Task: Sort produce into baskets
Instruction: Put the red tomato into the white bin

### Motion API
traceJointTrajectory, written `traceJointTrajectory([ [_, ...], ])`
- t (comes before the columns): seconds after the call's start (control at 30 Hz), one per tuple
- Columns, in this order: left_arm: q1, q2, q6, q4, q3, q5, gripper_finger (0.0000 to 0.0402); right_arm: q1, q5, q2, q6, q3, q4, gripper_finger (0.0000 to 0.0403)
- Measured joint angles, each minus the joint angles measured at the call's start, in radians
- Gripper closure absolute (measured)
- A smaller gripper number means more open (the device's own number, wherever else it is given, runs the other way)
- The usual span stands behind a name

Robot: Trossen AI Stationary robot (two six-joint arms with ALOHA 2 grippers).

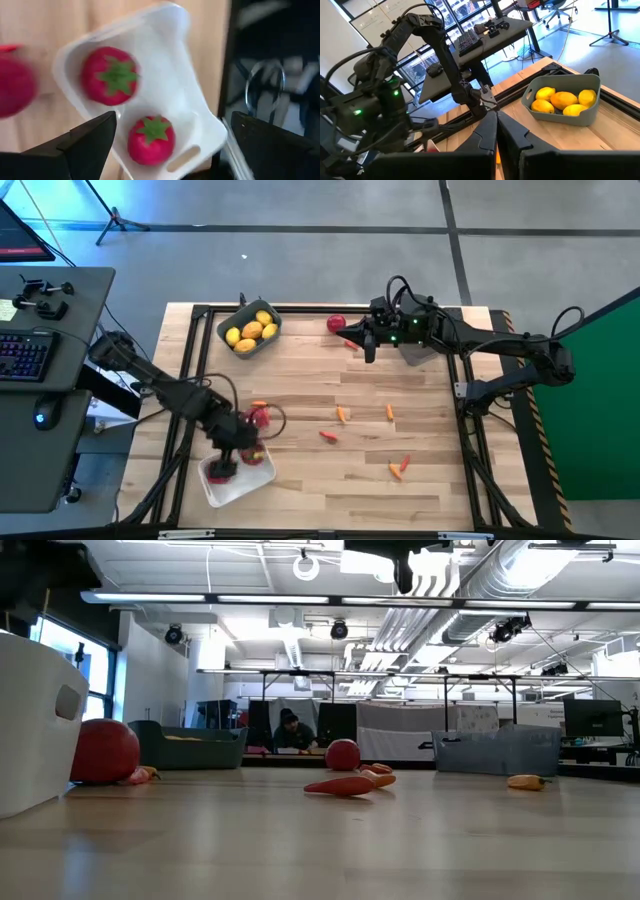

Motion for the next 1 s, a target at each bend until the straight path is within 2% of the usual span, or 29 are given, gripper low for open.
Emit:
traceJointTrajectory([
  [0.2,0.126,0.0,-0.116,-0.01,0.0,-0.003,0.0023,0.0,0.0,0.0,0.0,0.0,0.0,0.0402],
  [0.43,0.185,0.003,-0.172,-0.015,0.0,0.005,0.0023,0.0,0.0,0.0,0.0,0.0,-0.008,0.0402],
  [0.7,0.222,0.056,-0.367,-0.091,0.0,-0.117,0.0023,0.0,0.0,0.0,-0.001,0.0,-0.014,0.0402],
  [0.9,0.263,0.142,-0.423,-0.165,-0.001,-0.127,0.0023,0.0,-0.001,0.0,-0.019,0.0,-0.014,0.0402],
  [1.0,0.278,0.179,-0.423,-0.161,-0.001,-0.17,0.0023,0.0,-0.001,0.0,-0.019,0.0,-0.014,0.0402],
])
